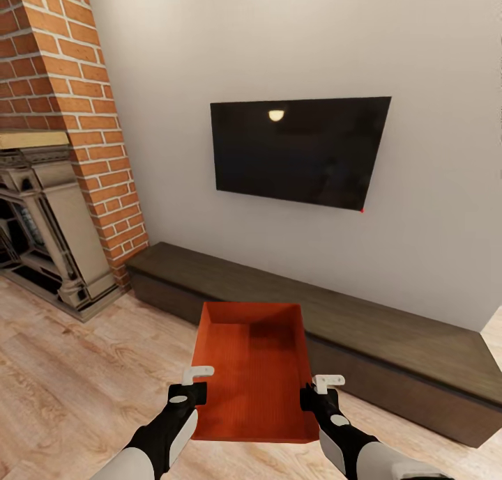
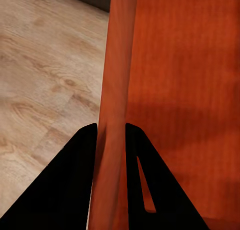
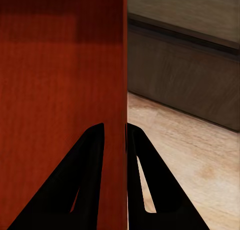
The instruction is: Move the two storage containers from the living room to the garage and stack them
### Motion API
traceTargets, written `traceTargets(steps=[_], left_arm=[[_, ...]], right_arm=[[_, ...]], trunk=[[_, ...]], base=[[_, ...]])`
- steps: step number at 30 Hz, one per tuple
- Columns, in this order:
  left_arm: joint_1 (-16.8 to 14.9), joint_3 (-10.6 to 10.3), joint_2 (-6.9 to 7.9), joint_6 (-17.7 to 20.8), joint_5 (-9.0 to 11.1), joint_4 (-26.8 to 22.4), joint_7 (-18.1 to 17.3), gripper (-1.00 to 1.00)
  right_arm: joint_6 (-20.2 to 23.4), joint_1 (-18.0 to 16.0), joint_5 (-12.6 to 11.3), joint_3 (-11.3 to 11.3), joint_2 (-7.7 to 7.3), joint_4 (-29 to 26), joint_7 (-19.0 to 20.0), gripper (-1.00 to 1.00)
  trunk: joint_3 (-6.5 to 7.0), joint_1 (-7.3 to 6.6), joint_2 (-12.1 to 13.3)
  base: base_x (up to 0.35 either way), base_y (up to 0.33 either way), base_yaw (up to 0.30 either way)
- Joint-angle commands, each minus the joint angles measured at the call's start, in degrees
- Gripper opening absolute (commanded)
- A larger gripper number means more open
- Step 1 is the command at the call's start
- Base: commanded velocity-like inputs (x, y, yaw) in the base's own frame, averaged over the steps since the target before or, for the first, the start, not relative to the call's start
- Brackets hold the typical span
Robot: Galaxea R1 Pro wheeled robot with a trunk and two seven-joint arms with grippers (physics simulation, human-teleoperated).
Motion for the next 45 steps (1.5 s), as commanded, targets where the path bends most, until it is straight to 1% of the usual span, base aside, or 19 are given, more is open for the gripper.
traceTargets(steps=[1,45], left_arm=[[-0.08,0.84,0.07,0.42,0.64,-0.01,0.66,-1.0],[-0.08,0.84,0.07,0.42,0.67,-0.01,0.66,-1.0]], right_arm=[[-0.37,0.01,-0.35,2.4,0.0,-0.11,-0.53,-1.0],[-0.39,0.01,-0.31,2.4,-0.06,-0.11,-0.53,-1.0]], trunk=[[0.04,0.0,-0.03],[4.09,0.0,-0.03]], base=[[0.0,0.0,0.0],[0.0,0.0,0.0]])
